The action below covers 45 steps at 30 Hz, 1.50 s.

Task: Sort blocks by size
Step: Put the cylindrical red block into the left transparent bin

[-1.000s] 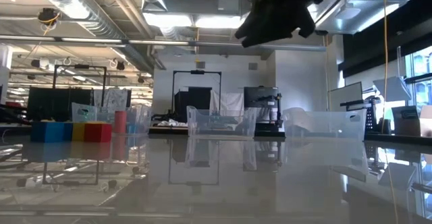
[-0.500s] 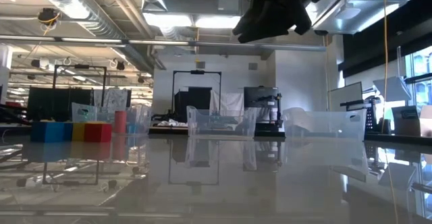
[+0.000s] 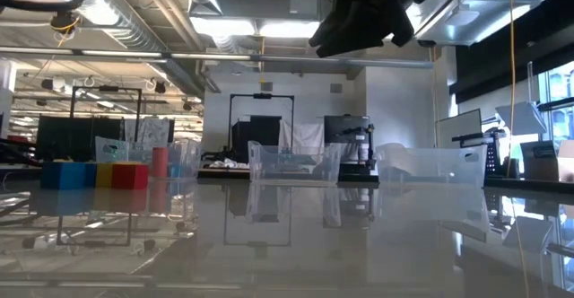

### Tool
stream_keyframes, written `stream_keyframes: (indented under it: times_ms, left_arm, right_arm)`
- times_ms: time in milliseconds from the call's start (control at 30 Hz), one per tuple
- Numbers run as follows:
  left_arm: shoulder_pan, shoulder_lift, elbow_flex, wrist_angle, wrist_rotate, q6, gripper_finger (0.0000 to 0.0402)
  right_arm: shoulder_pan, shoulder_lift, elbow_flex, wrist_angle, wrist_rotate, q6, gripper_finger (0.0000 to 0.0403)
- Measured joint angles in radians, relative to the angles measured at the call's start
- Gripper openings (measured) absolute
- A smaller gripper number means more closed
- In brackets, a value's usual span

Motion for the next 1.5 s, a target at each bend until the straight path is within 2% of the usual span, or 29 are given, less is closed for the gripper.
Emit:
stream_keyframes:
  times_ms: [200,433,533,833,933,1067,1367,1500]
  left_arm:
    - [0.0,0.002,-0.065,0.125,0.001,-0.009,0.0235]
    - [0.001,0.002,-0.135,0.16,0.029,-0.022,0.0233]
    - [0.002,0.0,-0.144,0.18,0.032,0.007,0.0218]
    - [0.008,0.0,-0.144,0.182,0.035,0.06,0.0136]
    - [0.013,0.0,-0.144,0.175,0.036,0.084,0.0129]
    - [0.03,-0.009,-0.144,0.174,0.048,0.118,0.0141]
    - [0.079,-0.14,-0.137,0.103,0.027,0.245,0.0134]
    - [0.118,-0.247,-0.137,0.004,-0.055,0.303,0.014]
  right_arm:
    - [0.0,0.0,0.0,0.0,0.0,0.0,0.025]
    - [0.0,0.0,0.0,0.0,0.0,0.0,0.025]
    - [0.0,0.0,0.0,0.0,0.0,0.0,0.025]
    - [0.0,0.001,0.0,-0.001,0.001,0.0,0.025]
    - [0.0,0.001,0.0,-0.007,0.002,0.0,0.025]
    - [0.0,0.001,0.001,-0.007,0.002,0.0,0.025]
    - [0.0,0.001,0.001,-0.014,0.003,0.0,0.025]
    - [0.0,0.001,0.001,-0.014,0.003,0.0,0.025]
